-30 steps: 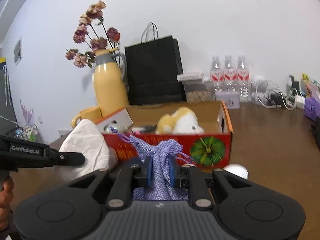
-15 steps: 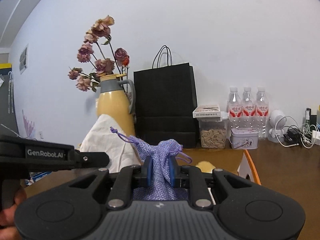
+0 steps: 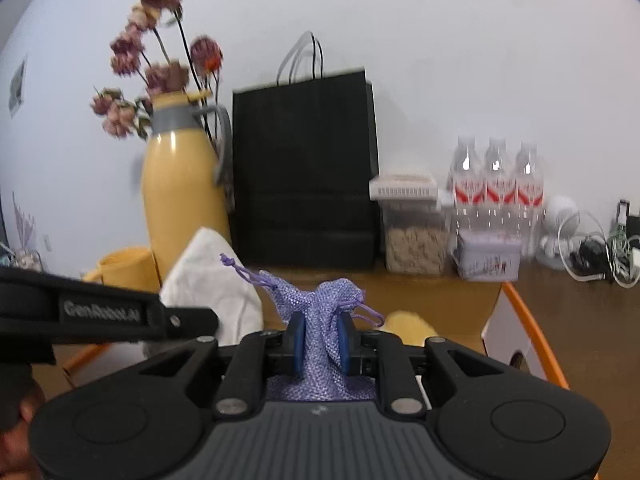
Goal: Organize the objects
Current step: 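Carry the purple bag and white tissue into the box and open both grippers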
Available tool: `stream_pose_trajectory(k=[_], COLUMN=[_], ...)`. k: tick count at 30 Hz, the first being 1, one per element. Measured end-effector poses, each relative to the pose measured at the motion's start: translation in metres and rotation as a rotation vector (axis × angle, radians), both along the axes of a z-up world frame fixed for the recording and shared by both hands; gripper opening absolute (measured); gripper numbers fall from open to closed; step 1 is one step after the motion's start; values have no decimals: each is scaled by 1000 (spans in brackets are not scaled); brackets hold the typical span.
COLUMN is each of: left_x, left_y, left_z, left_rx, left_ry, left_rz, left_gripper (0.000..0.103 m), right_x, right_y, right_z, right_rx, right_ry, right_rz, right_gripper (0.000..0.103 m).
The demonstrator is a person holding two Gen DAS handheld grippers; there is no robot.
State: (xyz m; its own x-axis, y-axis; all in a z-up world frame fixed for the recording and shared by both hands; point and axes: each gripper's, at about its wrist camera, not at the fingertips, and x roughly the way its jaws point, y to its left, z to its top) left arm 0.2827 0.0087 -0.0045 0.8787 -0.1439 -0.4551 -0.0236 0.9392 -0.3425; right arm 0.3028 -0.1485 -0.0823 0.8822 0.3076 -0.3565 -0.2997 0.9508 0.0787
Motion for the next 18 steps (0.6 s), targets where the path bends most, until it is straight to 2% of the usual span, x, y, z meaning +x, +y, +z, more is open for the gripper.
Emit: stream_pose_trajectory(k=[2,4,5,6,7,8,9,10,11,18], left_x=[0,-3,-6,-7,-9,-12,-16,-20,-23,-21], left_y=[-2,-6,-8,-8,-9,-8,-8,-7,-7,-8], left_z=[-1,0,0,2,3,5,8,9,11,10], left_rx=[23,70,93,111,127,143,157,169,179,193], left_ry=[0,-5,-9,-11,-14,-27,-52,-89,-108,-94], left_rz=[-2,4,10,20,36,63,89,124,147,157], left_gripper=[9,11,14,32,64,82,103,103,103,103], right_x=[-1,-4,-5,-8,-10,-13,-15,-17,-19,-23], right_y=[-2,-3,-3,-4,-5,-7,-9,-10,-11,-10], right_z=[-2,-2,-2,-1,1,2,4,5,6,9], right_rx=[-3,-6,-13,-19,-19,-15,-11,-7,-6,-17], right_ry=[13,21,20,18,16,14,8,-2,-13,-20], right_rz=[-1,-4,-9,-8,-10,-13,-18,-24,-29,-33], right_gripper=[17,31,35,41,50,58,79,99,103,103])
